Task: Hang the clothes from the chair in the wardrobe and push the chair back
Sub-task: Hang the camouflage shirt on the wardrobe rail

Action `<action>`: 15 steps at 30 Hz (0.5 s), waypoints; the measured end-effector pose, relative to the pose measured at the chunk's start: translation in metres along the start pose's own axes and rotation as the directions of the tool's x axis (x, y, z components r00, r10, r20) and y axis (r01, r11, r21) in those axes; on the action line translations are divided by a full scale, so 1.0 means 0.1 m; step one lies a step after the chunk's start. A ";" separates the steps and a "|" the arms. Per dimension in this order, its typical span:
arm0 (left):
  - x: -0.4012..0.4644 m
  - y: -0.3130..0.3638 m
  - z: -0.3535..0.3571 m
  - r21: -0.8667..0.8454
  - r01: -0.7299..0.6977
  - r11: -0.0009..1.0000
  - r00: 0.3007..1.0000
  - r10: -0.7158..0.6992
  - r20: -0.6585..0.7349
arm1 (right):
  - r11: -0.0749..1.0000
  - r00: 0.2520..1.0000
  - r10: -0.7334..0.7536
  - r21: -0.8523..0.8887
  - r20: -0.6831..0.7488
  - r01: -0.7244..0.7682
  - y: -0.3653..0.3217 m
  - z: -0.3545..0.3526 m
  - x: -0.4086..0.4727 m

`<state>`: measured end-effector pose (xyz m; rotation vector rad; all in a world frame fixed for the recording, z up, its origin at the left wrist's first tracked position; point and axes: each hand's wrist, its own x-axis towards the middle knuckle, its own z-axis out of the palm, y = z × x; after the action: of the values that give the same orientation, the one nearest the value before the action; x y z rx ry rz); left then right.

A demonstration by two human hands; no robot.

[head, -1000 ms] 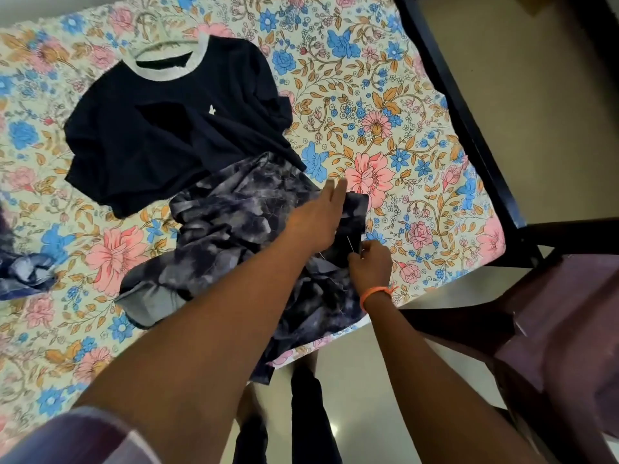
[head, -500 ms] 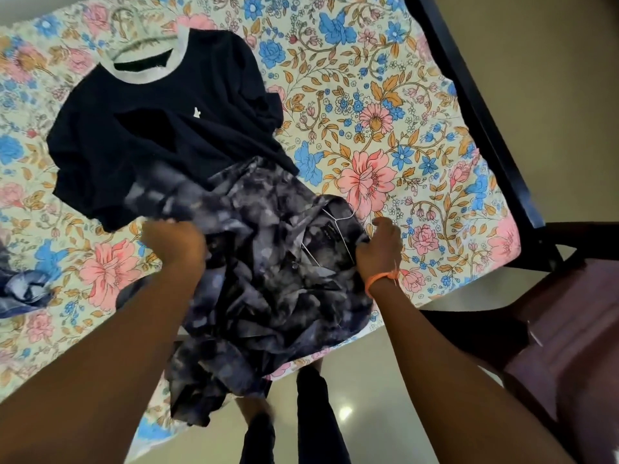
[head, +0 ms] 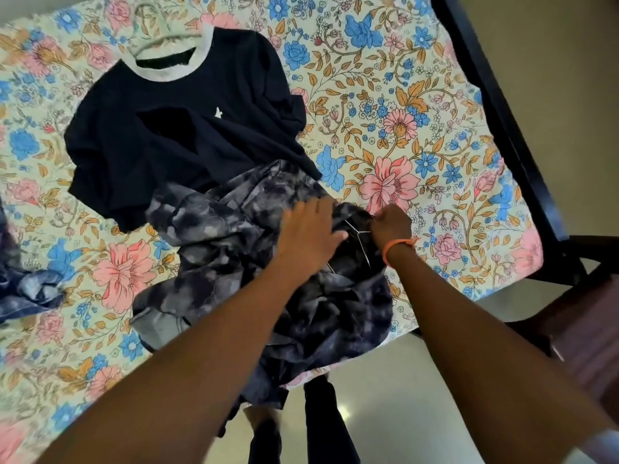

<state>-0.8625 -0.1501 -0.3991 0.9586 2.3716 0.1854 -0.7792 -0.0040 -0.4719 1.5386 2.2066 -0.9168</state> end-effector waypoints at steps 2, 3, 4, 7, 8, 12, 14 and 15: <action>0.13 0.09 0.13 0.054 0.012 0.998 0.991 -0.019 0.129 | 0.999 0.998 -0.040 -0.030 0.041 0.041 0.07 -0.04 0.00; 0.16 0.09 0.17 0.077 0.013 0.997 0.991 -0.024 0.133 | 0.996 0.995 -0.076 -0.042 0.057 0.079 0.08 -0.08 -0.03; 0.18 0.07 0.19 0.099 0.009 0.995 0.994 -0.019 0.103 | 0.993 0.993 -0.110 -0.049 0.043 0.112 0.09 -0.14 -0.05; 0.14 -0.03 0.04 0.047 0.053 0.997 0.998 -0.052 -0.029 | 0.981 0.978 -0.191 0.008 -0.087 0.193 0.06 -0.43 -0.23; 0.11 -0.05 -0.06 0.010 0.073 0.997 0.995 -0.072 -0.065 | 0.973 0.969 -0.218 0.050 -0.117 0.225 0.03 -0.53 -0.35; -0.10 0.00 -0.70 -0.015 0.094 0.995 0.986 -0.095 -0.137 | 0.926 0.945 -0.286 0.207 -0.162 0.315 -0.23 -0.87 -0.94; -0.26 0.04 -1.09 0.036 0.054 0.998 0.983 -0.047 -0.180 | 0.889 0.926 -0.347 0.261 -0.150 0.376 -0.45 -1.07 -1.18; -0.35 0.06 -1.30 0.056 0.024 0.998 0.977 -0.012 -0.211 | 0.872 0.908 -0.388 0.258 -0.155 0.416 -0.58 -1.21 -1.29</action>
<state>-0.9106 -0.1589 -0.2732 0.9869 2.5908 0.2217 -0.7695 -0.0326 -0.2880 1.2701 2.6215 -1.3631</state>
